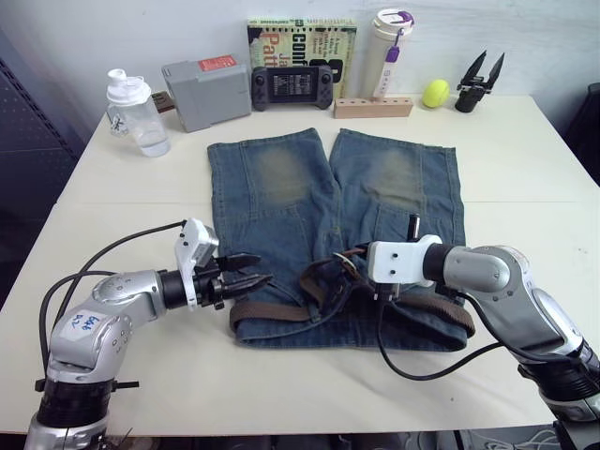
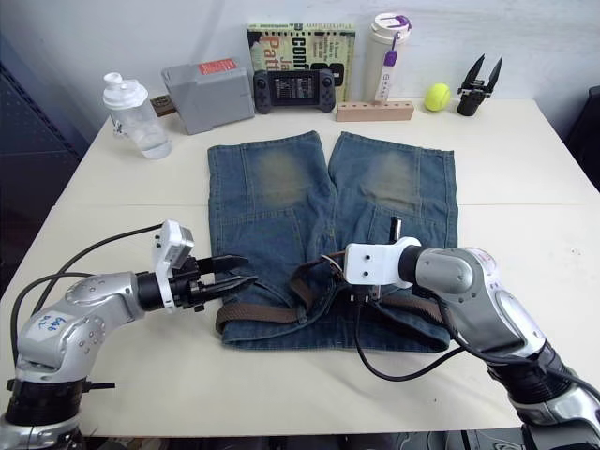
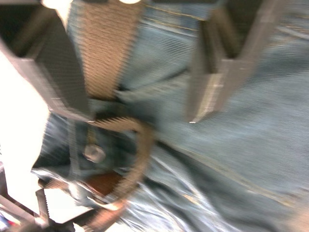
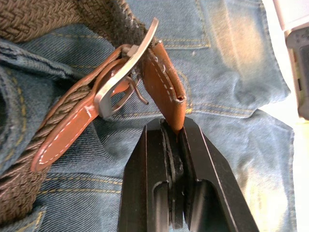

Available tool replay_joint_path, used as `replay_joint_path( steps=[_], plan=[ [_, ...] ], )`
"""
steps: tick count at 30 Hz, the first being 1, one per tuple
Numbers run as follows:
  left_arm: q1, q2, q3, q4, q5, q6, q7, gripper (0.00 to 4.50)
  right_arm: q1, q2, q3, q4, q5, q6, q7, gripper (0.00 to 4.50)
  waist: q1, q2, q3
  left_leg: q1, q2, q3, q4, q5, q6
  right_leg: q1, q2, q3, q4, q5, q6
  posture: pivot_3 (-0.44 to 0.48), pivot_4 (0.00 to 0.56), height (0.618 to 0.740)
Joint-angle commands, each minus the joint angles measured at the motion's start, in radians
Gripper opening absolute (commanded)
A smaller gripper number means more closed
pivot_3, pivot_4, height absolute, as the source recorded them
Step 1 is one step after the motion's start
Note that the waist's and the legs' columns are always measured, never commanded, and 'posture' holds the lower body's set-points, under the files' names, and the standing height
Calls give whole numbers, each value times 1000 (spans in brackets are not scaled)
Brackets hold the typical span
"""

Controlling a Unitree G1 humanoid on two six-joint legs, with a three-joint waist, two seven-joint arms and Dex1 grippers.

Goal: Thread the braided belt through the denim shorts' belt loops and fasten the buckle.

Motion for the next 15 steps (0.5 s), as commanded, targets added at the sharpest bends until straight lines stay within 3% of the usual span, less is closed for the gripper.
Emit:
replay_joint_path(
  steps=[1, 3, 8, 15],
  plan=[
    [8, 35, -111, 50, 118, -121, -37, 1020, 4, -8, -56, -50, 5, 16, -12, 0, -1, 0, 0, 0, 0, 1, 0, 0, 0, 0, 0, 0, 0, 0, 0, 0, 150, 731],
    [24, 60, -165, 71, 176, -183, -60, 315, 14, -12, -75, -60, 14, 24, -11, 0, -1, 0, 0, 0, 0, 5, 0, 0, 0, 0, 0, 0, 0, 0, 0, 0, 150, 731],
    [54, 88, -261, 140, 298, -303, -78, 315, 66, -40, -206, -78, 106, 21, 17, 0, 4, 0, 0, -1, 1, 7, 0, 0, 0, -2, 0, 0, 1, 0, 0, 0, 150, 731],
    [53, 76, -282, 180, 338, -361, -81, 315, 119, -150, -421, 2, 214, -80, 77, 0, 3, 0, 0, 1, 0, 9, 0, 0, 0, -1, 0, 2, 1, 0, 0, 0, 150, 731]
  ],
)
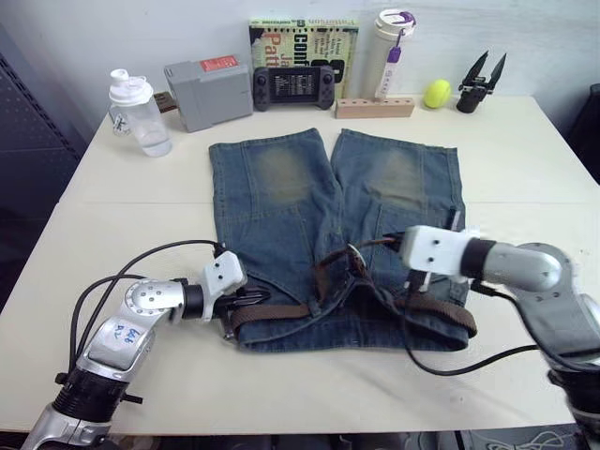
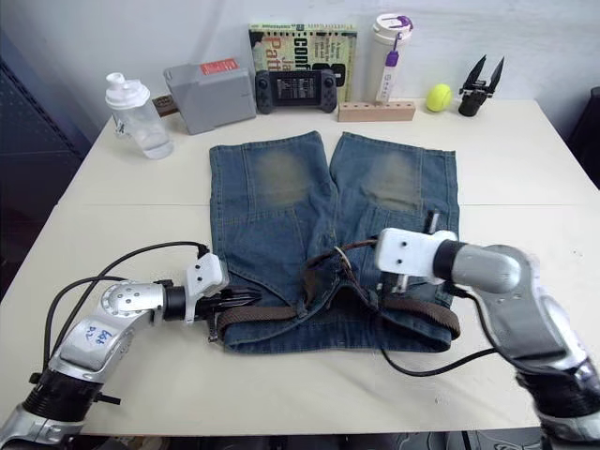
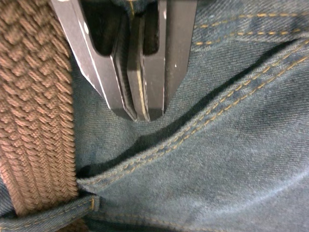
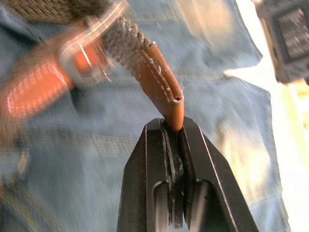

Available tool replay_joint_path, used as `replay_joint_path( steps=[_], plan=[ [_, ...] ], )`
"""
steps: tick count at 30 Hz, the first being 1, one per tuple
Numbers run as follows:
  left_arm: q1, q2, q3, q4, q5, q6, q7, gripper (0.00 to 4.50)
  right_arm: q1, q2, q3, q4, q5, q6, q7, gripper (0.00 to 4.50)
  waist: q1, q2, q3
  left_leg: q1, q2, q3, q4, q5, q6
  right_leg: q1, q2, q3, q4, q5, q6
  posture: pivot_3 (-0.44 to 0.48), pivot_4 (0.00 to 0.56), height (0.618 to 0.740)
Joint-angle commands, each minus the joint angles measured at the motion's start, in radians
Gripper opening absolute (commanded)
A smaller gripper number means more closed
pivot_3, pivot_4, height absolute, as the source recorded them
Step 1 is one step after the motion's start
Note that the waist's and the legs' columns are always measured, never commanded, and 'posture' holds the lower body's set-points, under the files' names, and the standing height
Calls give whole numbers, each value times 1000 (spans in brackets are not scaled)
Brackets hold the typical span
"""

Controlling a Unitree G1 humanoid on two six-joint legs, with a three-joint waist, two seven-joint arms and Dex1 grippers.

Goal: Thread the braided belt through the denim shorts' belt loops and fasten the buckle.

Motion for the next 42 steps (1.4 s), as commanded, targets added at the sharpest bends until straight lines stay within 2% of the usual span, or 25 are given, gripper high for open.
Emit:
replay_joint_path(
  steps=[1, 7, 16, 18, 22, 28, 31, 34, 37, 39, 40, 41, 42],
  plan=[
    [21, 2, -42, 48, 55, -10, -5, 315, 5, -73, -178, 49, 85, -91, 41, 0, -1, 0, 0, 1, 0, 0, 0, 0, 0, 0, 0, 0, 1, 0, 0, 0, 150, 731],
    [21, -12, -43, 54, 55, -23, -11, 315, 6, -143, -270, 180, 121, -203, 59, 0, 1, 0, 0, 3, 0, 2, 0, 0, 0, 1, 0, 2, 2, 0, 0, 0, 150, 731],
    [10, -12, 37, 57, -4, -27, -38, 315, -27, -157, -265, 249, 126, -273, 29, 0, 0, 1, 0, 4, 0, 2, 0, 0, 0, 1, 0, 3, 2, 0, 0, 0, 150, 731],
    [1, -7, 52, 59, -7, -40, -43, 315, -46, -146, -239, 221, 141, -268, 34, 0, -2, 1, 0, 4, 1, 2, 0, 0, 0, 1, 0, 3, 2, 0, 0, 0, 150, 731],
    [-63, 24, 119, 19, -63, -10, -66, 315, -102, -94, -97, 105, 138, -251, 60, 0, -4, 1, 0, 4, 1, 3, 0, 0, 0, 0, 0, 3, 3, 0, 0, 0, 150, 731],
    [-189, 57, 196, 0, -134, 53, -92, 315, -160, -39, 64, 73, 63, -271, 67, 0, -1, 0, 1, 2, 1, 3, 0, 0, 0, -2, 0, 2, 4, 0, 0, 0, 150, 731],
    [-243, 38, 203, -49, -191, 119, -86, 315, -187, -13, 112, 79, 33, -267, 58, 0, -4, 0, 1, 1, 1, 3, 0, 0, 0, -2, 0, 2, 3, 0, 0, 0, 150, 731],
    [-267, -18, 176, -156, -279, 227, -48, 315, -196, 5, 142, 87, 5, -266, 49, 0, -2, 0, 2, 0, 1, 2, 0, 0, 0, -2, 0, 1, 3, 0, 0, 0, 150, 731],
    [-282, -91, 143, -213, -327, 313, 14, 1067, -213, 28, 166, 105, -18, -259, 37, 0, -3, -1, 2, 0, 1, 2, 1, 0, 0, -2, 0, 1, 3, 0, 0, 0, 150, 731],
    [-285, -108, 106, -229, -295, 313, 35, 1844, -221, 40, 174, 112, -29, -257, 34, 0, -5, -1, 2, 0, 1, 2, 2, 0, 0, -2, 0, 1, 4, 0, 0, 0, 150, 731],
    [-288, -119, 88, -229, -280, 315, 51, 2368, -228, 45, 179, 115, -35, -257, 31, 0, -5, -1, 2, 0, 1, 2, 1, 0, 0, -2, 0, 1, 4, 0, 0, 0, 150, 731],
    [-292, -126, 78, -228, -273, 318, 64, 2609, -233, 49, 183, 117, -39, -256, 29, 0, -5, -1, 2, 0, 1, 2, 1, 0, 0, -2, 0, 1, 4, 0, 0, 0, 150, 731],
    [-295, -135, 63, -223, -261, 315, 72, 3150, -240, 55, 185, 120, -43, -255, 28, 0, -5, -1, 2, 1, 1, 2, 1, 0, 0, -2, 0, 1, 4, 0, 0, 0, 150, 731]
  ],
)
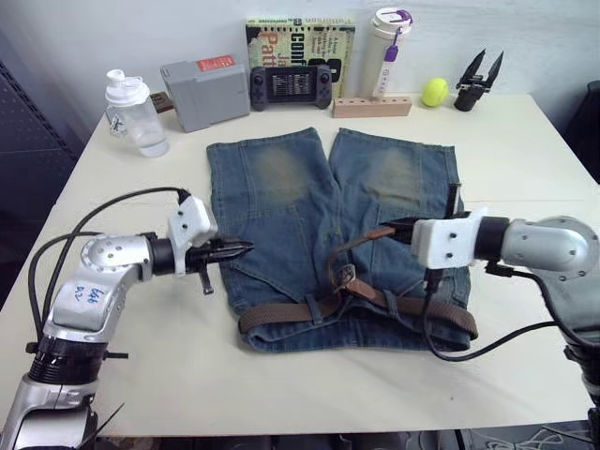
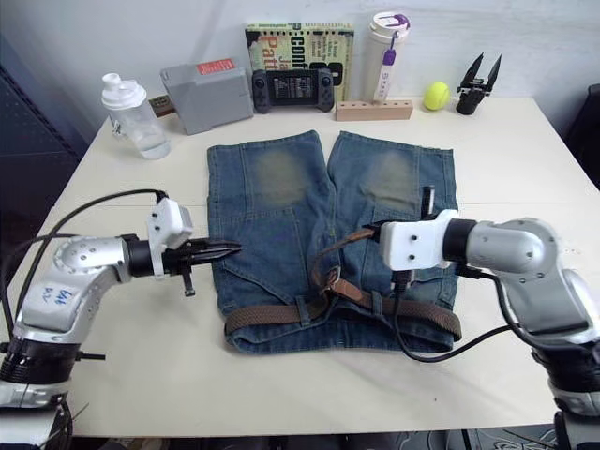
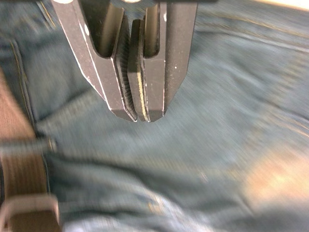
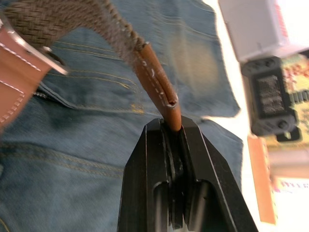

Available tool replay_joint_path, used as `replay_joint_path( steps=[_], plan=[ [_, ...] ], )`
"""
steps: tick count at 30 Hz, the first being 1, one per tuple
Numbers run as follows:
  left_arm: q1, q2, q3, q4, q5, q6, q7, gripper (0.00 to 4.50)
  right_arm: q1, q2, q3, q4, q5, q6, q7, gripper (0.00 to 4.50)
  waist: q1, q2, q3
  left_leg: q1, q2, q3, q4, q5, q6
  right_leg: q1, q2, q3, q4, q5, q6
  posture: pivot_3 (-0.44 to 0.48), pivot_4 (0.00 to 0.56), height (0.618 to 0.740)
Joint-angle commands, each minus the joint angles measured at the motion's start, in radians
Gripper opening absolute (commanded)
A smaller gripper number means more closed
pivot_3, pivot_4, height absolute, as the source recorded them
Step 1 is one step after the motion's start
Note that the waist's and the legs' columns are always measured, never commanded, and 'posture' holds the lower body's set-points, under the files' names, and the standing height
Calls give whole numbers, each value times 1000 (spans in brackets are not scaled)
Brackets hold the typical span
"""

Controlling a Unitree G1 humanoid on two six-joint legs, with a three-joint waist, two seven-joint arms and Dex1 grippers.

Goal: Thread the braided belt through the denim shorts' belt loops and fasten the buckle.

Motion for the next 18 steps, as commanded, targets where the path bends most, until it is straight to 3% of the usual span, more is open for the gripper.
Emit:
replay_joint_path(
  steps=[1, 3, 14, 18],
  plan=[
    [-24, -17, -37, -21, 33, -5, 39, 3588, -32, 17, -6, -10, -13, -1, -16, 0, 0, 0, 0, 0, 0, 0, 0, 0, 0, 0, 0, 0, 0, 0, 0, 0, 150, 731],
    [-33, -24, -67, 7, 79, -22, 63, 4452, -38, 24, -6, -9, -18, 0, -15, 0, 1, 0, 0, 0, 0, 0, 0, 0, 0, 0, 0, 0, 0, 0, 0, 0, 150, 731],
    [-55, -83, -134, 124, 225, -108, 121, 4452, -43, 53, -6, -29, -20, 21, -13, 0, 1, 0, 0, -1, 0, 0, 0, 0, 0, 0, 0, 0, 0, 0, 0, 0, 150, 731],
    [-53, -99, -139, 132, 247, -107, 132, 3176, -43, 56, -8, -34, -21, 28, -14, 0, 3, 0, 0, -1, 0, 0, 0, 0, 0, 0, 0, 0, 0, 0, 0, 0, 150, 731]
  ],
)
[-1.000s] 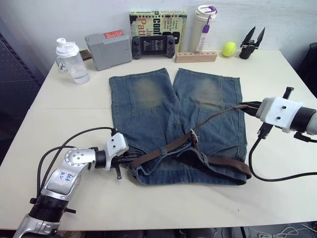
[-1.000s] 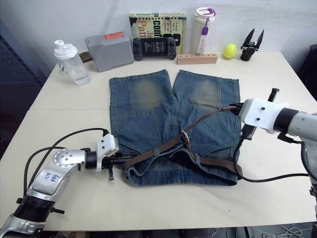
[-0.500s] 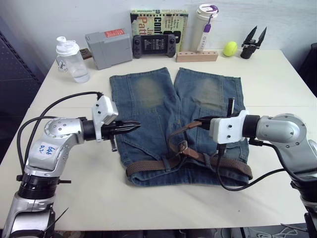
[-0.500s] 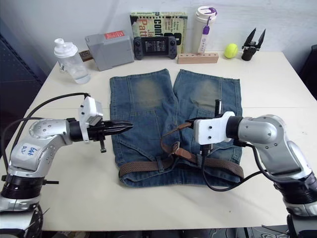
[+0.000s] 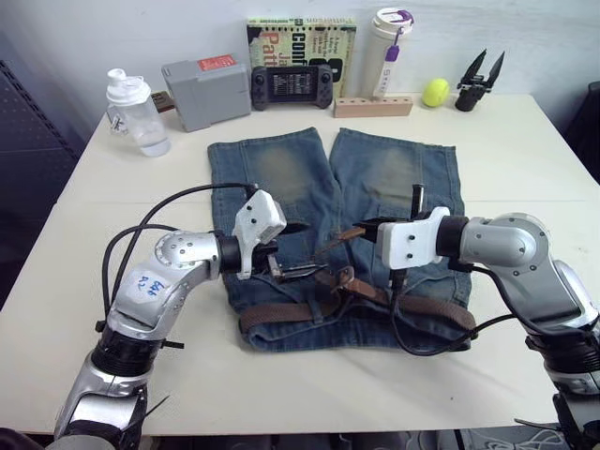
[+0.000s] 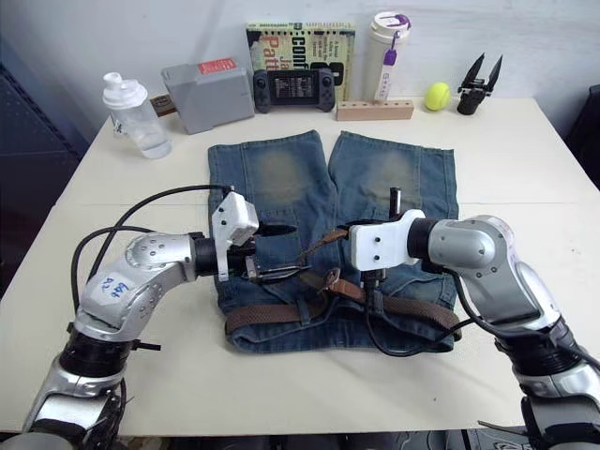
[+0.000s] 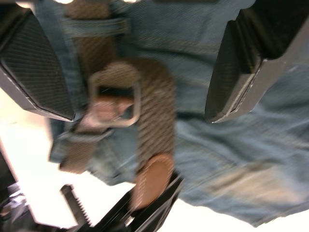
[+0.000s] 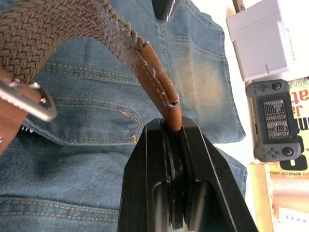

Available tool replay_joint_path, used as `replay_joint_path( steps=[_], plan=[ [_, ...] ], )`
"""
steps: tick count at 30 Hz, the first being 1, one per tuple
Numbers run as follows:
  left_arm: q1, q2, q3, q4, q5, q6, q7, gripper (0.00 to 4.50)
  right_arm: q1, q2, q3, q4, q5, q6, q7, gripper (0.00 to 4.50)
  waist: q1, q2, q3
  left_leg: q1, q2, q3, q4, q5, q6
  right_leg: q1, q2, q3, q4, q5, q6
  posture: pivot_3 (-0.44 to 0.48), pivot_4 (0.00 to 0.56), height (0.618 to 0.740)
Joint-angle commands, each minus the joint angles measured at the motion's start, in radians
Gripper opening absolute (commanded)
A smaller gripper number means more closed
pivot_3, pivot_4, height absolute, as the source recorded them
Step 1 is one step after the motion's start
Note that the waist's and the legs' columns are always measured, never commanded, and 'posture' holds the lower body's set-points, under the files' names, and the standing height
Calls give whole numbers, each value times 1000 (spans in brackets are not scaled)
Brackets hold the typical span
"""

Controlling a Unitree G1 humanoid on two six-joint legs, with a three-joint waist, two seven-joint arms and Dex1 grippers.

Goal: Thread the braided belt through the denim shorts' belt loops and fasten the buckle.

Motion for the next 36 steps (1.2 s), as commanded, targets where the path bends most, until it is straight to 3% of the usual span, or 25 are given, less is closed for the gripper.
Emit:
replay_joint_path(
  steps=[1, 7, 16, 17, 19, 21, 24, 27, 28, 33, 34, 36],
  plan=[
    [-14, -10, 0, -11, 20, -15, 14, 2764, -17, 3, -14, -43, 3, 2, -7, 0, -1, 0, 0, 0, 0, 0, 0, 0, 0, 0, 0, 0, 0, 0, 0, 0, 150, 731],
    [-8, -33, -3, -20, 26, -3, 26, 63, -19, 7, -15, -44, 3, 9, -11, 0, -1, 0, 0, 0, 0, 0, 0, 0, 0, 0, 0, 0, 0, 0, 0, 0, 150, 731],
    [3, -73, 6, -46, 18, 11, 57, 63, 0, 44, -57, -80, 36, 156, -51, 0, -1, 0, 0, 0, 0, 0, 0, 0, 0, 0, 0, 0, 0, 0, 0, 0, 150, 731],
    [7, -77, 8, -52, 14, 12, 59, 0, 4, 51, -69, -85, 43, 179, -62, 697, -1, 0, 0, 0, 0, 0, 0, 0, 0, 0, 0, 0, 0, 0, 0, 0, 150, 731],
    [20, -91, 16, -68, 9, 9, 76, 0, 18, 57, -104, -102, 77, 258, -68, 1201, -1, 0, 0, 0, 0, 0, 0, 0, 0, 0, 0, 0, 0, 0, 0, 0, 150, 731],
    [35, -110, 30, -87, 2, 10, 101, 0, 31, 64, -168, -103, 110, 367, -90, 2098, -1, 0, 0, 0, 0, 0, 0, 0, 0, 0, 0, 0, 0, 0, 0, 0, 150, 731],
    [63, -141, 54, -115, -16, 11, 136, 0, 76, 52, -242, -109, 173, 488, -73, 3019, 0, 0, 0, 0, 0, 0, 0, 0, 0, 0, 0, 0, 0, 0, 0, 0, 150, 731],
    [105, -181, 87, -153, -42, 8, 170, 0, 97, 100, -328, -177, 301, 682, -86, 3019, 2, 0, 0, -1, 0, -1, 0, 0, 0, 0, 0, 0, 0, 0, 0, 0, 150, 731],
    [120, -189, 90, -167, -51, 8, 171, 0, 98, 122, -340, -215, 355, 761, -90, 2776, 2, 0, 0, -1, 0, -1, 1, 0, 0, 0, 0, -1, 1, 0, 0, 0, 150, 731],
    [147, -215, 97, -185, -69, 2, 183, 0, 147, 186, -286, -335, 466, 933, -104, 1009, -2, 0, 0, -1, 0, -2, 1, 0, 0, 0, 0, -1, 1, 0, 0, 0, 150, 731],
    [149, -217, 98, -189, -70, 4, 184, 0, 152, 201, -275, -355, 481, 961, -116, 411, -2, 0, 0, -1, 1, -4, 0, 0, 0, 0, 0, 0, 1, 0, 0, 0, 150, 731],
    [150, -218, 97, -194, -73, 8, 185, 0, 155, 234, -258, -385, 510, 1018, -150, 50, -1, 0, 0, 0, 1, -8, 0, 0, 0, 0, 0, 0, 2, 0, 0, 0, 150, 731]
  ],
)
